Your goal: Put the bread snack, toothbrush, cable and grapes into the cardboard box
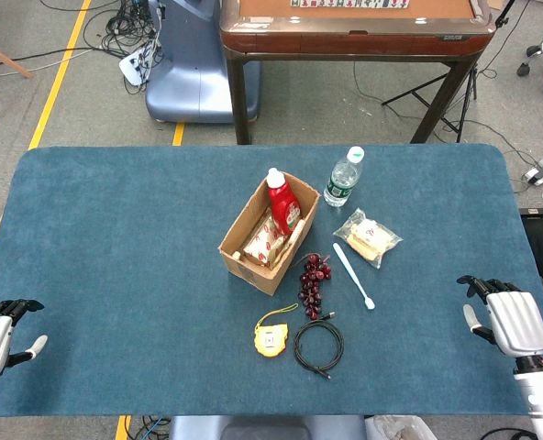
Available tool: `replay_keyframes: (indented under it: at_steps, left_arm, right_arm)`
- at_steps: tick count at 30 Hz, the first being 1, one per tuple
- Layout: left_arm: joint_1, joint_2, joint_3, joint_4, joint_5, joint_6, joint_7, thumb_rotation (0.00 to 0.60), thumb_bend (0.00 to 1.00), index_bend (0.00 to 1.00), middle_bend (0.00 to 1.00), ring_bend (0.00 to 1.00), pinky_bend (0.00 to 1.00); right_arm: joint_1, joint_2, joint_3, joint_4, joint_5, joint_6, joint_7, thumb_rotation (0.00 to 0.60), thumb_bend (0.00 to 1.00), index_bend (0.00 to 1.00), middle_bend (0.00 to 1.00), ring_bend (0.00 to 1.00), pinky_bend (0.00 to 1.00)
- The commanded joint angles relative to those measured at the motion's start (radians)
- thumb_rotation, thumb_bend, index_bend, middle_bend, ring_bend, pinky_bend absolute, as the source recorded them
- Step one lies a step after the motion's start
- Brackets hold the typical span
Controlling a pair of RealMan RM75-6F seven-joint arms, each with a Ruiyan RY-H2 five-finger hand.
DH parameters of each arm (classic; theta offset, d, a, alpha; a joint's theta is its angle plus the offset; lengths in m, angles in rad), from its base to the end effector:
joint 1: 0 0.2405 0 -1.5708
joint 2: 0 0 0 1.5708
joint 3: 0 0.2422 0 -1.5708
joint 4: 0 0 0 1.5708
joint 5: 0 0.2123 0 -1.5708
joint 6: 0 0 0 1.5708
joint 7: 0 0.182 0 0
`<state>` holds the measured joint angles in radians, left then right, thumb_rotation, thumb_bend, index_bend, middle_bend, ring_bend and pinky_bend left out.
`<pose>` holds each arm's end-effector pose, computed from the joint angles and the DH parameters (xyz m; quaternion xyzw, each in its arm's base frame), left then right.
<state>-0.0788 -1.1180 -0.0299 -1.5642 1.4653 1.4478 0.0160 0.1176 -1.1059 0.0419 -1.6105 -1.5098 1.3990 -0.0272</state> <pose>-0.3208 0.2125 0.1495 -0.6028 -0.3940 -0.3460 0.6015 -0.2990 -0.2257 0.1387 0.6287 -0.3896 0.3603 0.5685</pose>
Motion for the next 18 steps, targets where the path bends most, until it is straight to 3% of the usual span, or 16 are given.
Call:
replay_keyframes:
  at_steps: [1,5,15,18]
  left_arm:
    - [0.002,0.001,0.002,-0.002,-0.004,-0.003,0.003,0.600,0.21,0.37,0.40,0.31,0.49]
    - [0.003,0.004,0.005,-0.006,-0.004,-0.005,0.005,0.600,0.21,0.37,0.40,0.31,0.49]
    - [0.008,0.011,0.006,-0.017,-0.014,-0.006,0.009,0.600,0.21,0.38,0.41,0.31,0.49]
    - [0.008,0.011,0.004,-0.020,-0.013,-0.002,0.009,0.600,0.21,0.38,0.40,0.31,0.49]
  right_arm:
    - [0.004,0.006,0.000,0.000,0.009,-0.014,0.013,0.600,0.45,0.33,0.47,0.40,0.48]
    - [0.006,0.000,0.004,0.003,0.007,-0.008,0.014,0.600,0.38,0.33,0.47,0.40,0.48]
    - [0.043,-0.054,0.042,0.068,-0.024,0.021,-0.035,0.600,0.03,0.33,0.43,0.40,0.48]
    - [0.072,-0.056,0.057,0.078,-0.015,-0.011,-0.066,0.600,0.00,0.33,0.36,0.34,0.48]
